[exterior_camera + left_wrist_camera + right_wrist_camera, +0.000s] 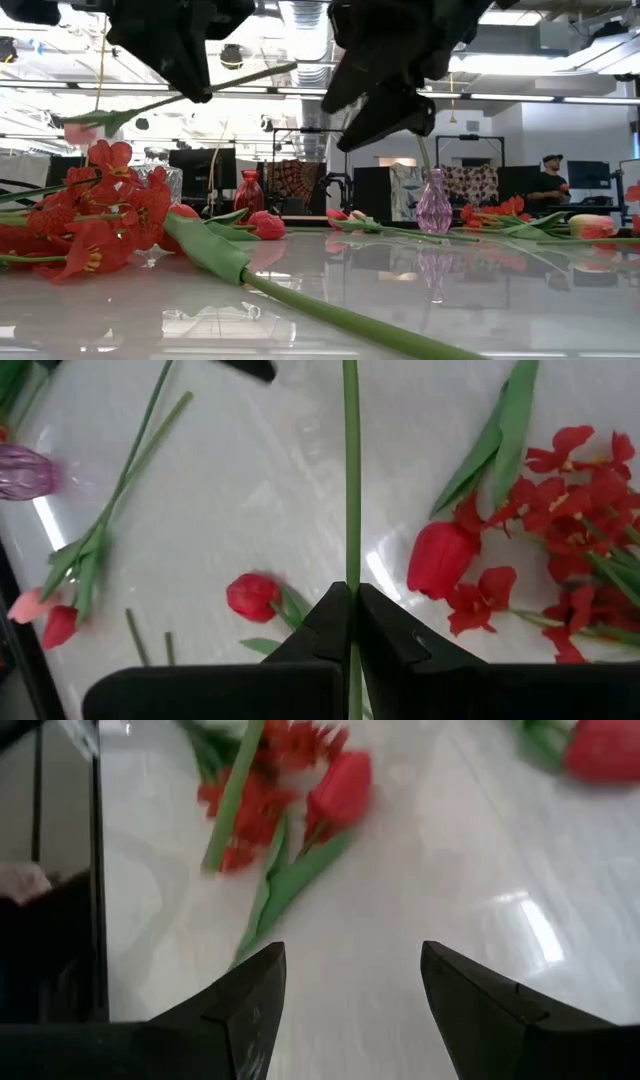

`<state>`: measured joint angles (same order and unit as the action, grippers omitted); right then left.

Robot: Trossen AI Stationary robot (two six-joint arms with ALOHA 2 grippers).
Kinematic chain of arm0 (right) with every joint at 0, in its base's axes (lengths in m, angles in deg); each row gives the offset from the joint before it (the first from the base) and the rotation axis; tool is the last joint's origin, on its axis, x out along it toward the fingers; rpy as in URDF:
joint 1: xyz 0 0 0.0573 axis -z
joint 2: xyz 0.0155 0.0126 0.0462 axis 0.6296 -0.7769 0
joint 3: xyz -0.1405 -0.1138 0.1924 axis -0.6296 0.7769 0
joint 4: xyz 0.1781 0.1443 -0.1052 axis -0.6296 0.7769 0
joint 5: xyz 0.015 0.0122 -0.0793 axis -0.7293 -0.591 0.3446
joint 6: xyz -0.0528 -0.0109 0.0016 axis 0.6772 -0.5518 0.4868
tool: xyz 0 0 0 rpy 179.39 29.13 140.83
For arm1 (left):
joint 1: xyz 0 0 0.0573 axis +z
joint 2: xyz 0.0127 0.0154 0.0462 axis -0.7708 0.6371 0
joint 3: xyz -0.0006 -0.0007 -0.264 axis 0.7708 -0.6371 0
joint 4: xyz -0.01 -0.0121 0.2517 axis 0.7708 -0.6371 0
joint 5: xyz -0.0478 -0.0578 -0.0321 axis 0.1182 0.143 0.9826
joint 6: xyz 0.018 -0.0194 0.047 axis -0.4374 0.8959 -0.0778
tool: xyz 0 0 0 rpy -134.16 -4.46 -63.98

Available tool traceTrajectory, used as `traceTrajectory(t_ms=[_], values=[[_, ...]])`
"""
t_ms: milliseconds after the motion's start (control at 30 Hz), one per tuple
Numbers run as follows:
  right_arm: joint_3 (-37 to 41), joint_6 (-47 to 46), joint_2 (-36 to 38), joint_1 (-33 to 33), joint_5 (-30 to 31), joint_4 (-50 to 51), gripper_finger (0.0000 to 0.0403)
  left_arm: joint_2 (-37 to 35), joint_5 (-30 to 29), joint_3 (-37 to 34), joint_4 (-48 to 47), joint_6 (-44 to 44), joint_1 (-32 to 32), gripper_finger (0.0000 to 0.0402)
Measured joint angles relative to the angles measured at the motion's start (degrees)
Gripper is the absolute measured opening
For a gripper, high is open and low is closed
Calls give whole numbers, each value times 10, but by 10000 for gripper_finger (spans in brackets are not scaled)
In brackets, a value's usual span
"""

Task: Sort flowers into vase by color
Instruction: Put the pink tulip into the purple vase

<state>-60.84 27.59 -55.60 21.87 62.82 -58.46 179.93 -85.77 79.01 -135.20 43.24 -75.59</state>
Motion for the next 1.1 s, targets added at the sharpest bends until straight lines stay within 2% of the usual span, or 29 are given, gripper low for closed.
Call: traceTrajectory(t_ms=[400, 600, 800, 1100], values=[[0, -15, 0, 23, -2, -80, 260, 2, 12, -11, 28, 10, -24, 0], [-1, -15, 0, 23, -2, -136, 260, 37, 0, -11, 43, -3, -28, 0], [0, -20, -1, 17, 0, -135, 260, 66, -37, 6, 43, -17, -28, 0], [-1, -23, -1, -3, 27, -132, 260, 62, -44, 22, 52, -35, -28, 0]])
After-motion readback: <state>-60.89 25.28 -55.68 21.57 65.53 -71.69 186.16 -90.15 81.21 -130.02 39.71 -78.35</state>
